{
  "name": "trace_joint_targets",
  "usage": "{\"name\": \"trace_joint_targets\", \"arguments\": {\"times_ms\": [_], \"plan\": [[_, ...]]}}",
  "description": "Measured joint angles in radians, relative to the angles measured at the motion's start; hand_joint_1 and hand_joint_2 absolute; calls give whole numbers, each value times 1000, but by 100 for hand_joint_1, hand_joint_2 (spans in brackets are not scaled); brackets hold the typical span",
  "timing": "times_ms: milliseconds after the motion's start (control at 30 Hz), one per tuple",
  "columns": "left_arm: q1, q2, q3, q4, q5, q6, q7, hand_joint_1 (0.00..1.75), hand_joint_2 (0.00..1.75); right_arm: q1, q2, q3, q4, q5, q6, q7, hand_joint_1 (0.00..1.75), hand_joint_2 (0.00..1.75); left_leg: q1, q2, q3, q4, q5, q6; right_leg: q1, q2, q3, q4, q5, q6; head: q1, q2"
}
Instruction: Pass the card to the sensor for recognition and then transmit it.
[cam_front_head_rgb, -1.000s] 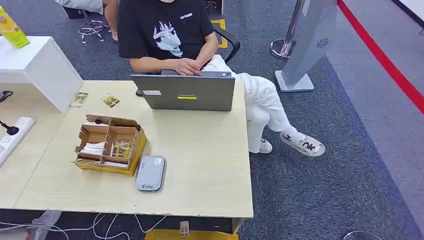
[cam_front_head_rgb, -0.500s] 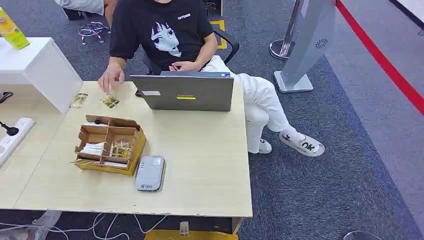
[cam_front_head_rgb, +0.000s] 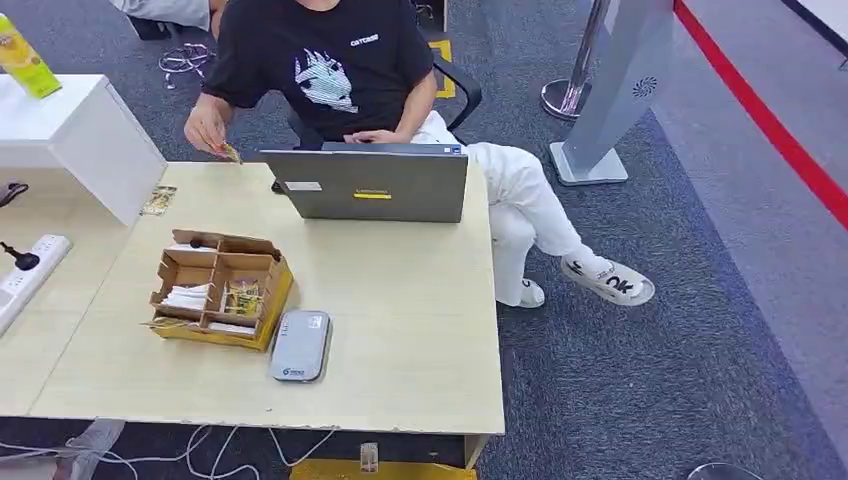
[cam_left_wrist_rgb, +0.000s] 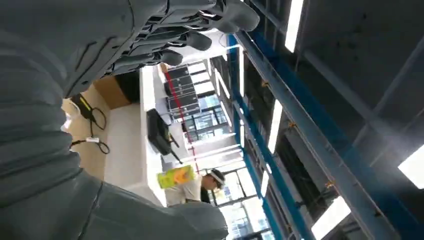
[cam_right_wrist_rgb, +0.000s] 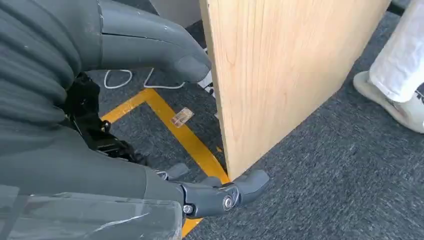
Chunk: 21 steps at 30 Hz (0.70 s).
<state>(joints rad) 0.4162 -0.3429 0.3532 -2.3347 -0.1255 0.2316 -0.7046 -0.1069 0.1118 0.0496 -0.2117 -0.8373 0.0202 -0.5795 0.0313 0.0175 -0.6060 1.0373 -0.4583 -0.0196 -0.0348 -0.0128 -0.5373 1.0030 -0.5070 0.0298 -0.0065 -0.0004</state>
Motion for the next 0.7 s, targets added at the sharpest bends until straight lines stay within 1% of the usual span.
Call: {"name": "trace_joint_targets", "arguments": {"times_ms": [133, 367, 400, 433, 500, 533, 567, 600, 667, 700], "plan": [[1, -2, -16, -30, 0, 0, 0, 0, 175, -2, 0, 0, 0, 0, -1, 0, 0, 175, 0, 0, 0, 0, 0, 0, 0, 0, -1, 0, 0, 0, 0, 0], [1, -2, -23, -48, -1, 1, 1, 0, 175, -4, 2, 0, 0, 0, -1, 0, 0, 175, 0, 0, 0, 0, 0, 0, 0, 0, -1, 0, 0, 0, 0, 0], [1, -2, -23, -48, -10, 8, 2, 0, 175, -4, 2, 0, 0, 0, -1, 0, 0, 175, 0, 0, 0, 0, 0, 0, 0, 0, -1, 0, 0, 0, 0, 0], [3, -1, -26, -48, -32, 33, 2, 0, 175, -4, 3, 0, 0, 2, -1, 0, 0, 175, 0, 0, 0, 0, 0, 0, 0, 0, -1, 0, 0, 0, 0, 0], [23, 27, -58, -45, -112, 129, 2, 0, 175, -4, 4, 0, 0, 17, 0, 1, 0, 175, 0, 0, 1, 0, 0, 0, 0, 0, -2, 0, 0, 0, 0, 0], [31, 59, -97, -25, -187, 182, 3, 0, 175, -5, 6, 0, 0, 30, 0, 2, 0, 175, 0, 0, 1, 0, 0, 0, 0, 0, -2, 0, 0, 0, 0, 0], [29, 82, -124, 2, -277, 190, 15, 0, 175, -7, 8, 0, 0, 55, -8, 3, 0, 175, 0, -1, 0, 0, 0, 0, 0, -2, -2, 0, 0, 0, 0, 0], [14, 109, -145, 40, -392, 196, 36, 0, 175, -13, 10, 3, 0, 79, -15, 5, 0, 175, 0, -2, 0, 0, 0, 0, 0, -2, -2, 0, 0, 0, 0, 0], [-53, 169, -168, 133, -633, 227, 119, 0, 175, -29, 17, 22, -2, 141, -39, 24, 0, 175, 0, -1, 1, 0, 2, -2, 0, -2, -2, 0, 0, -1, 0, 0], [-102, 206, -176, 198, -770, 252, 184, 0, 175, -38, 22, 32, -4, 167, -45, 40, 0, 175, 0, -1, 1, -1, 3, -1, 0, -1, -3, 1, 2, -2, 0, 0]]}}
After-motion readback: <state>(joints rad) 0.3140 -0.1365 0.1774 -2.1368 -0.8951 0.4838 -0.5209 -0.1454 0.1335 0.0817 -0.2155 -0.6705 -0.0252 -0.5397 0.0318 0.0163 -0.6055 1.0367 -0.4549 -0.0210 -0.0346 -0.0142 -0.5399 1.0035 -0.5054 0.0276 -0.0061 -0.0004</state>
